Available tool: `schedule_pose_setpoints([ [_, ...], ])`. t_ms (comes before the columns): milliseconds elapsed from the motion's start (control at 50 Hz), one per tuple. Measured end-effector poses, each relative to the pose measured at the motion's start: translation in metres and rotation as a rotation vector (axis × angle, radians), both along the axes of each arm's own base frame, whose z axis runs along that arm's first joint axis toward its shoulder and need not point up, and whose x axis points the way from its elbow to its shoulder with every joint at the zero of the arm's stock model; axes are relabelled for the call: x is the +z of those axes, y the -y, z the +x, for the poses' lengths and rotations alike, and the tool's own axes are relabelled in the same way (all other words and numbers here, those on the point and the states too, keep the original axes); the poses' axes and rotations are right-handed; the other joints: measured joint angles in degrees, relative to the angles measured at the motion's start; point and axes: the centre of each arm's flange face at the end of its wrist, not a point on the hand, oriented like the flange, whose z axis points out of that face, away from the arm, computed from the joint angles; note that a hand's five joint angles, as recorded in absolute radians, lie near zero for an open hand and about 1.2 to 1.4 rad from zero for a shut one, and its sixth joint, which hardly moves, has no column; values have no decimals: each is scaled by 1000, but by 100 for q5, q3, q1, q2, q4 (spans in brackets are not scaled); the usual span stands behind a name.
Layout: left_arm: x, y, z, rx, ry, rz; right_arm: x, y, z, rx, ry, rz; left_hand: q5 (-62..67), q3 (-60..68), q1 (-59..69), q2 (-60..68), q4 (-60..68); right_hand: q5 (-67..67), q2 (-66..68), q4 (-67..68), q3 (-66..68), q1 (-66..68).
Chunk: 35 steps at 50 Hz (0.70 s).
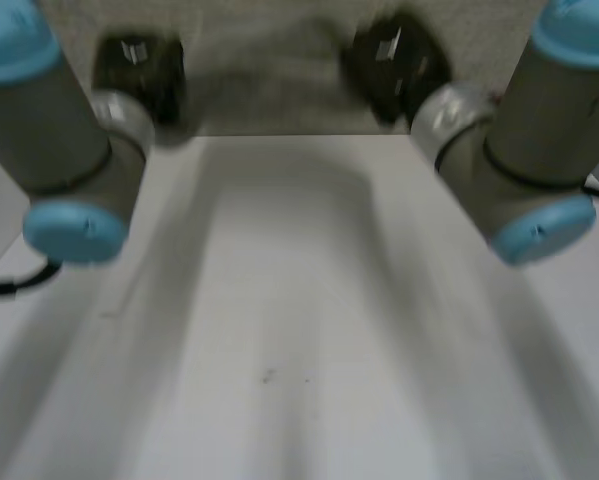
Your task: Fold the towel.
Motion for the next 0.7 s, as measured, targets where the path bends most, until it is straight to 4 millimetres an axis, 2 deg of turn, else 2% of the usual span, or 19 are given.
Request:
schedule_pose_setpoints([
  [20, -19, -5, 3, -4, 29, 58, -18, -6, 0, 33, -54, 74, 0, 0, 0, 0, 0, 0, 0, 0, 0, 0],
  [80, -57, -16, 7, -20, 84, 164, -52, -20, 0, 91, -139, 201, 0, 1, 0, 0, 0, 0, 0, 0, 0, 0],
  [120, -90, -27, 11, -39, 130, 250, -86, -32, -2, 131, -205, 308, 0, 1, 0, 0, 0, 0, 0, 0, 0, 0],
  [200, -136, -47, 18, -70, 194, 371, -132, -48, -4, 162, -268, 417, 0, 2, 0, 0, 0, 0, 0, 0, 0, 0],
  [300, -170, -67, 26, -87, 244, 470, -174, -60, -9, 161, -307, 489, 0, 2, 0, 0, 0, 0, 0, 0, 0, 0],
  [360, -177, -74, 30, -88, 257, 498, -188, -65, -12, 153, -323, 515, 0, 2, 0, 0, 1, 0, 0, 0, 0, 0],
  [440, -174, -81, 34, -86, 260, 504, -193, -70, -15, 142, -335, 532, 0, 2, 0, 0, 0, 0, 0, 0, 0, 0],
  [520, -165, -87, 37, -86, 252, 490, -191, -74, -19, 136, -335, 537, -129, -302, -118, -320, -321, 0, 0, 0, 0, 1],
  [640, -154, -98, 41, -90, 243, 469, -183, -80, -23, 133, -322, 537, -1888, -1991, -1849, -2013, -2010, 0, 0, 0, 0, 1],
  [700, -153, -101, 42, -93, 245, 472, -181, -81, -25, 133, -319, 538, -2122, -2223, -2083, -2255, -2245, 0, 0, 0, 0, 1],
])
